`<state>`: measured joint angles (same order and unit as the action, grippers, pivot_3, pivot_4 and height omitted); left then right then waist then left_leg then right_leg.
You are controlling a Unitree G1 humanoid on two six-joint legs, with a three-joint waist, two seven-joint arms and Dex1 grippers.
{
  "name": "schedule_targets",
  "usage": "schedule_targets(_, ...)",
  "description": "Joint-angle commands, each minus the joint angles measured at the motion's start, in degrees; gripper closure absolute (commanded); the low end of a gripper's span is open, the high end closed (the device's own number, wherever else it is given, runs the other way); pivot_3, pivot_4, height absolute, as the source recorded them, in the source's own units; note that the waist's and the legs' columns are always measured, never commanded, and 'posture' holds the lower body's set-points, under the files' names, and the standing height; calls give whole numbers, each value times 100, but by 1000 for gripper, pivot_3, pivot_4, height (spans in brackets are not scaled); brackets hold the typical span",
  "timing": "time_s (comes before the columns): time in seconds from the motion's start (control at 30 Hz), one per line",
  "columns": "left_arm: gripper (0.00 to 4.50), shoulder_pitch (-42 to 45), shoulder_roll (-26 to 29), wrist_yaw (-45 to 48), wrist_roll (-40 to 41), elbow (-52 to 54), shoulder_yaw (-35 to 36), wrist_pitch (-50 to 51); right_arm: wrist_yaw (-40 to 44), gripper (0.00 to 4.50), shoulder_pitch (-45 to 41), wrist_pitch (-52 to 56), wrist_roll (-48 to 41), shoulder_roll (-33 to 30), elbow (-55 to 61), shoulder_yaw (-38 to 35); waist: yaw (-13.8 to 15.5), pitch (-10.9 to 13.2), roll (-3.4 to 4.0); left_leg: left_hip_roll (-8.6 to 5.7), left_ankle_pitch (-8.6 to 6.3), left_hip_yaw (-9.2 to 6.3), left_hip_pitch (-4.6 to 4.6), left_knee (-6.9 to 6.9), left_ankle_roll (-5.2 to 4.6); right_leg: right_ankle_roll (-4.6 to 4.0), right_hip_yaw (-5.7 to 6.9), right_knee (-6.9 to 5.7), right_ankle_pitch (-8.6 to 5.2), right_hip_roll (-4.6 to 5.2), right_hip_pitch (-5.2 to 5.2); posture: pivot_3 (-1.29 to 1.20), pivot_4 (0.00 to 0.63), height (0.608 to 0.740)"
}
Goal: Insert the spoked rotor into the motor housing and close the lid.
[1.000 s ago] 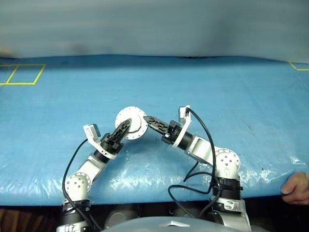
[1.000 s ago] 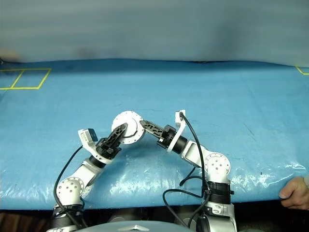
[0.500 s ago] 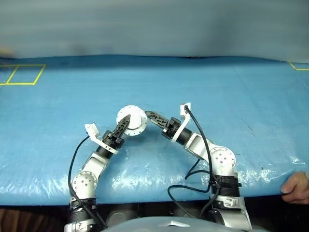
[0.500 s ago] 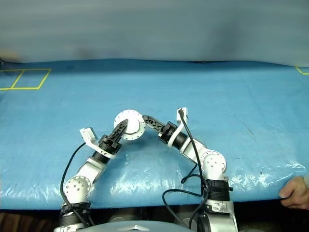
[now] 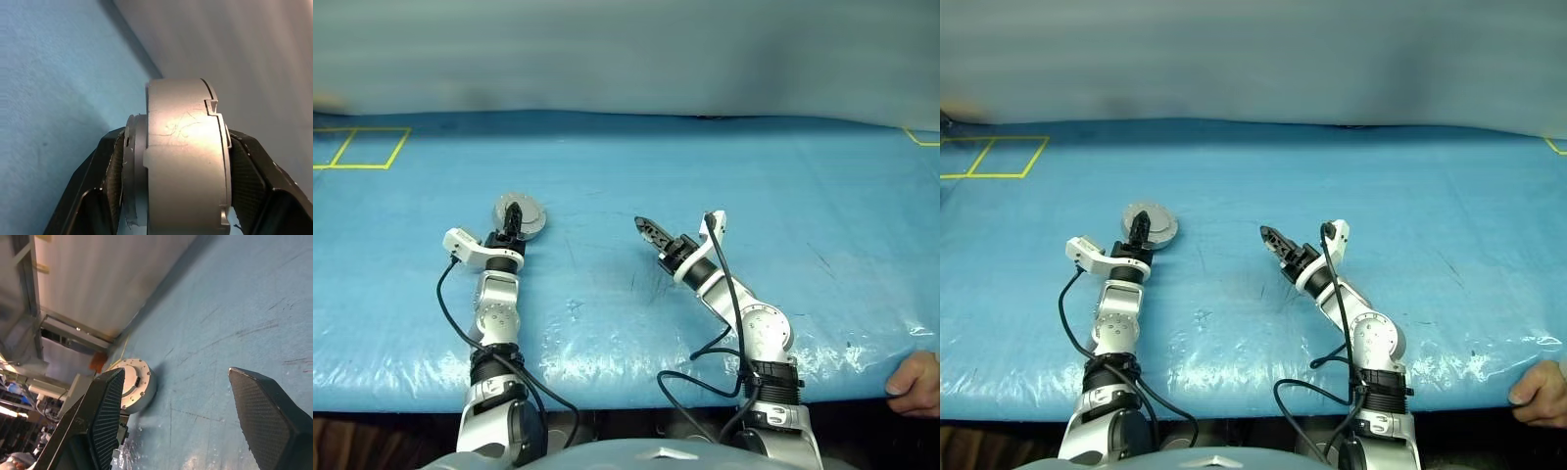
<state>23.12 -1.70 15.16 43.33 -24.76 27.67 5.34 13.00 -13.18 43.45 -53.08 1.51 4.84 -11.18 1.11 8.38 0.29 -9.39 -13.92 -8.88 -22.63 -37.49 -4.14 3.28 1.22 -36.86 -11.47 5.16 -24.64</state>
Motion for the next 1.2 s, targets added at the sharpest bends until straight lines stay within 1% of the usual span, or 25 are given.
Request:
schedule_targets(0.03,1729,422,163,82,-167,-241,-53,-146,-6,974,67,-43,-47,32,272,29,-8,-1,-1,0,0,-2,1,-4,0,1,2,0,1,0,0,0,150,740)
schedule_targets(0.13,1729,470,265,88,-416,-463,-123,-244,-18,974,68,-17,-42,8,255,37,-50,-1,-1,1,0,3,1,-12,0,3,-5,-8,2,0,4,0,150,740)
schedule_targets(0.2,1258,408,326,-124,-687,-497,-139,-460,-47,947,50,-29,-51,11,255,17,-54,-1,-1,1,0,4,2,-14,0,3,-5,-10,3,-1,3,0,150,740)
schedule_targets(0.23,1148,363,356,-300,-847,-494,-120,-635,-57,947,46,-27,-56,10,260,14,-56,-1,-1,2,0,3,3,-14,0,3,-5,-12,3,-2,3,0,150,740)
schedule_targets(0.33,132,174,457,-644,-1203,-406,-31,-1077,-57,947,58,-18,-43,-8,262,27,-79,-1,-1,4,0,4,3,-14,1,0,-8,-12,5,-4,2,0,150,740)
schedule_targets(0.37,21,67,482,-659,-1234,-305,-3,-1156,-49,947,56,-19,-30,-23,244,27,-92,-2,0,5,0,4,3,-14,1,-1,-8,-12,5,-4,2,0,150,740)
schedule_targets(0.5,21,-315,604,-662,-1396,77,-18,-1408,-51,947,59,-49,18,-62,230,26,-125,-3,0,4,0,9,4,-13,0,0,-14,-12,5,-4,2,0,150,740)
schedule_targets(0.6,21,-553,727,-495,-1616,347,-121,-1707,31,947,87,-259,299,-140,294,125,-125,-3,0,4,0,9,5,-15,1,1,-14,-13,6,-5,0,0,150,740)
schedule_targets(0.63,21,-637,746,-375,-1683,472,-194,-1846,96,947,109,-418,513,-214,329,216,-125,-3,0,5,0,9,5,-16,2,-1,-14,-13,7,-7,-1,0,150,740)
schedule_targets(0.7,21,-801,809,95,-1764,791,-425,-2135,302,947,170,-1020,1286,-493,393,570,-107,-3,1,5,-1,9,5,-19,4,1,-12,-13,9,-6,-2,0,150,740)
schedule_targets(0.77,21,-981,854,822,-1586,1212,-738,-2194,624,947,231,-1772,2037,-802,354,926,-95,-3,1,1,-13,13,6,-27,20,7,-12,-8,13,-5,-8,0,150,740)
schedule_targets(0.8,21,-1202,991,1516,-1416,1602,-1143,-1951,771,947,252,-2217,2425,-985,294,1064,-96,-3,1,0,-15,15,6,-29,19,11,-12,-7,15,-3,-8,0,150,740)
schedule_targets(0.87,21,-1527,1234,2413,-1208,2118,-1708,-1523,937,947,271,-2722,2878,-1215,188,1205,-111,-5,5,-1,-17,28,7,-34,13,16,-20,-6,17,-3,-6,0,150,740)
schedule_targets(0.9,21,-1679,1405,2742,-1226,2328,-2003,-1310,1049,947,260,-2855,3029,-1354,138,1244,-123,-6,6,-1,-18,35,10,-34,10,19,-29,-6,19,-3,-6,0,150,740)
schedule_targets(0.97,21,-1841,1630,3030,-1276,2550,-2321,-1016,1221,947,241,-2958,3146,-1514,66,1267,-151,-6,7,0,-18,48,21,-33,7,22,-44,-6,21,-6,-3,0,150,740)
schedule_targets(1.03,21,-1918,1865,3234,-1582,2555,-2627,-917,1553,947,219,-2873,3192,-1785,6,1339,-174,-5,8,7,-19,54,32,-32,7,21,-53,-7,21,-15,2,0,150,740)
schedule_targets(1.1,21,-1922,2050,3357,-2015,2398,-2943,-992,1803,947,223,-2899,3581,-2185,-161,1547,-170,-5,8,19,-18,62,39,-28,9,13,-62,-8,20,-27,4,0,150,740)
schedule_targets(1.17,21,-1892,2118,3370,-2300,2211,-3108,-1122,2036,947,257,-2861,3657,-2383,-237,1651,-150,-5,8,28,-20,65,51,-22,8,6,-62,-6,20,-34,10,0,150,740)
schedule_targets(1.2,1,-1881,2149,3390,-2440,2130,-3175,-1205,2129,792,268,-2845,3656,-2441,-257,1670,-144,-5,8,32,-26,69,57,-17,-3,5,-65,-5,19,-36,13,0,150,740)
